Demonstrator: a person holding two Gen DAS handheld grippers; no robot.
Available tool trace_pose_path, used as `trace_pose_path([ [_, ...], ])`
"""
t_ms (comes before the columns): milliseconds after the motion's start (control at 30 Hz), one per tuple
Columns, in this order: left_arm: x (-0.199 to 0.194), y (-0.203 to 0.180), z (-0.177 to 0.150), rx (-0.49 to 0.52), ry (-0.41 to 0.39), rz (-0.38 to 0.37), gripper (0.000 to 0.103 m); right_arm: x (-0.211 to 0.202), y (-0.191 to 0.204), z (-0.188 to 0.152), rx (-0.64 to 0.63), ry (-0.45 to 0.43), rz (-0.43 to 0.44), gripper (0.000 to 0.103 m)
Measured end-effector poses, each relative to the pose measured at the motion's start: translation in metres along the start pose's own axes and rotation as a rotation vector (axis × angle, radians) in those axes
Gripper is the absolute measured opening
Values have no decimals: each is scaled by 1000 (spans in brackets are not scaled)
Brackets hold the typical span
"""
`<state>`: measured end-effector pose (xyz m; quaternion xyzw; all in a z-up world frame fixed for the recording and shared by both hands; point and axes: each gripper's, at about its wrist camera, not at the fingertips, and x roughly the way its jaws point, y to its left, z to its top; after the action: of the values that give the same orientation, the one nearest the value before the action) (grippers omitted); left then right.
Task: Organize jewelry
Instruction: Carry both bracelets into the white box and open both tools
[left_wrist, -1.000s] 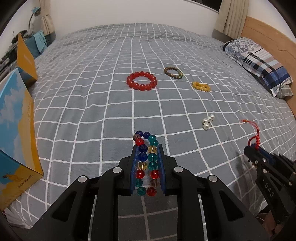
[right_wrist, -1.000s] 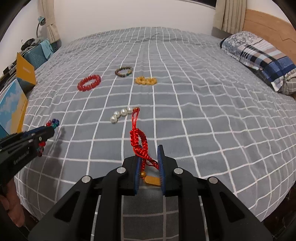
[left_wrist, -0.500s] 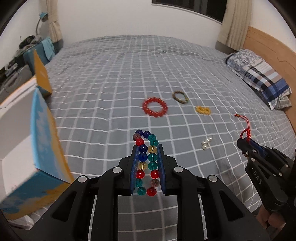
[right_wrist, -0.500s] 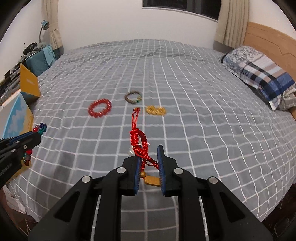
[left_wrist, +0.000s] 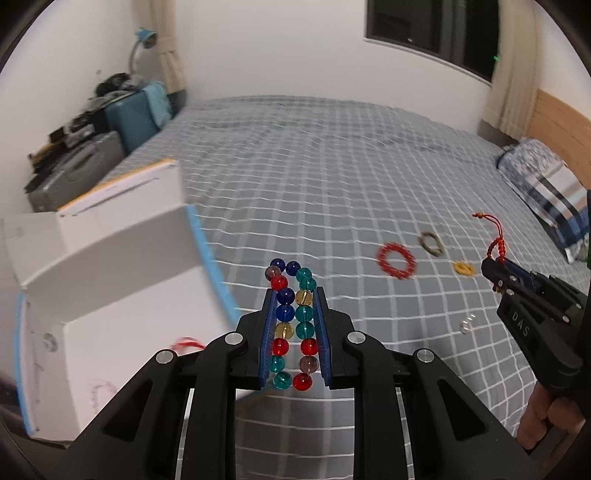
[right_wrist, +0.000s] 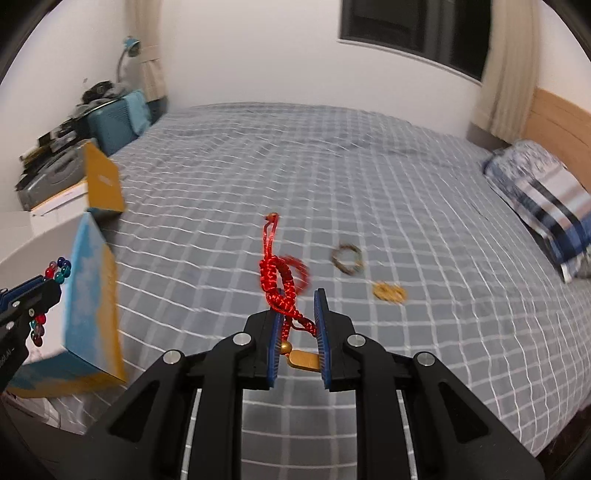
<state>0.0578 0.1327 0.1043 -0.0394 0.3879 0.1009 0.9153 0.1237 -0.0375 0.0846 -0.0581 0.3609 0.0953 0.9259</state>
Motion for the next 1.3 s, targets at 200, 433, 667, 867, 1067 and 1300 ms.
trace_pose_path([
  [200,-17,64,-1,-77,-13,69,19,-8,66,20,-80,-31,62,16],
  [433,-33,139,-18,-179,-9,145,19,-20,151,24,-176,-51,160,16],
  [667,-40,194,-42,-246,18,209,15,-25,228,8,-262,-28,255,16],
  [867,-38,224,-57,-277,41,243,11,-17,277,-10,-317,22,298,16],
  [1067,-27,239,-69,-287,79,253,11,4,301,-24,-343,105,310,16],
  [1300,-6,250,-85,-302,148,261,11,25,308,-38,-344,189,303,16],
])
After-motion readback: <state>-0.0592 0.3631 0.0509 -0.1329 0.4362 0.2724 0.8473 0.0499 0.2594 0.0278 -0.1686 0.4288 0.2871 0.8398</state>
